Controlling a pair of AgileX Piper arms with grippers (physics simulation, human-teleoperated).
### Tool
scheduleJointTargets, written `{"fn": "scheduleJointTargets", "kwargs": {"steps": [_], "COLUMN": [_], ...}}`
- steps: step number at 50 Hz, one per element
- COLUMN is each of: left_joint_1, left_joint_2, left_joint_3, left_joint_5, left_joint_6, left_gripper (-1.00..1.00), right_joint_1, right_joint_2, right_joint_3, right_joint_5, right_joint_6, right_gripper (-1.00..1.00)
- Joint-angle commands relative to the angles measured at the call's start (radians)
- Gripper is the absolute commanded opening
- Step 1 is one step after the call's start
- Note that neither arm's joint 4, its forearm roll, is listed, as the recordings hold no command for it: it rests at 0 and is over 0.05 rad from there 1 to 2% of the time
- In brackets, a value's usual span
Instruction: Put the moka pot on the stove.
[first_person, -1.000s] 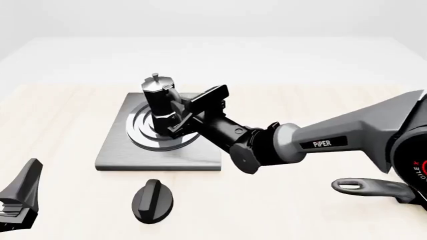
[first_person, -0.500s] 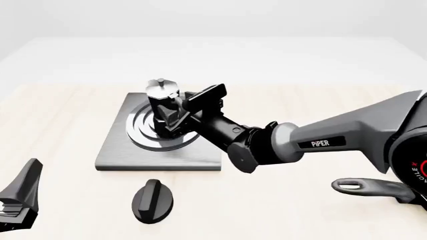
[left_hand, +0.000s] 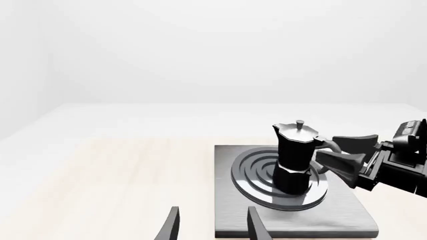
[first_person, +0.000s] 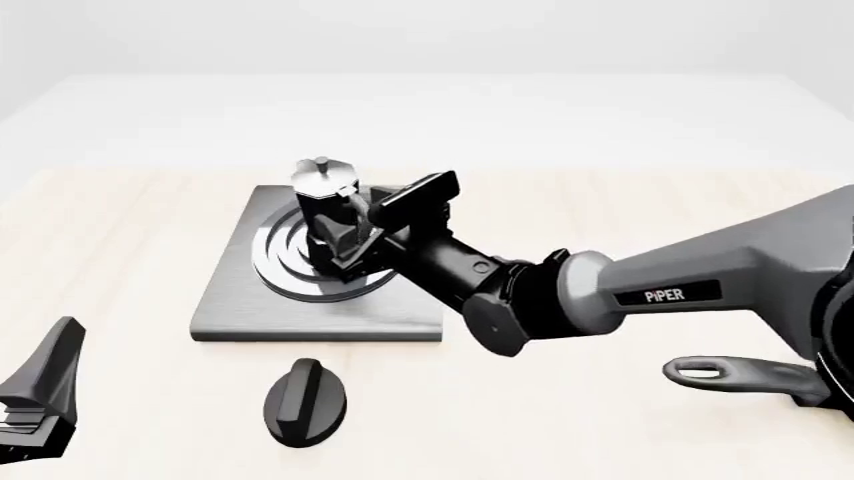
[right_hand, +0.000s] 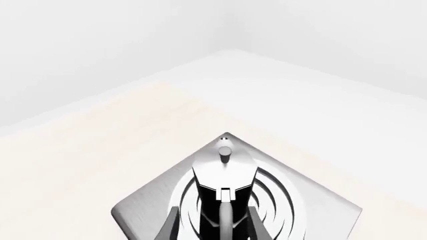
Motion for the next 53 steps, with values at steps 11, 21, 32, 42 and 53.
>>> {"fn": "scheduleJointTargets", "kwargs": {"steps": [11, 21, 32, 42, 53], "left_joint_1": [0.000, 0.000, 0.000, 0.000, 0.000], "left_joint_2": [0.000, 0.000, 0.000, 0.000, 0.000], "left_joint_3": [0.000, 0.000, 0.000, 0.000, 0.000], "left_joint_5": [0.000, 0.000, 0.000, 0.000, 0.000], "left_joint_6": [0.000, 0.000, 0.000, 0.000, 0.000], "left_gripper": [1.00, 1.00, 1.00, 1.00, 1.00], "right_joint_1": [-0.031, -0.041, -0.058, -0.088, -0.130], "right_joint_2": [-0.182, -0.281, -0.377, -0.451, -0.524], "right_joint_3": [0.147, 0.208, 0.262, 0.310, 0.361], "right_joint_5": [-0.016, 0.000, 0.010, 0.014, 0.021], "right_joint_6": [-0.019, -0.036, -0.048, -0.059, -0.067], "right_gripper": [1.00, 1.00, 1.00, 1.00, 1.00]}}
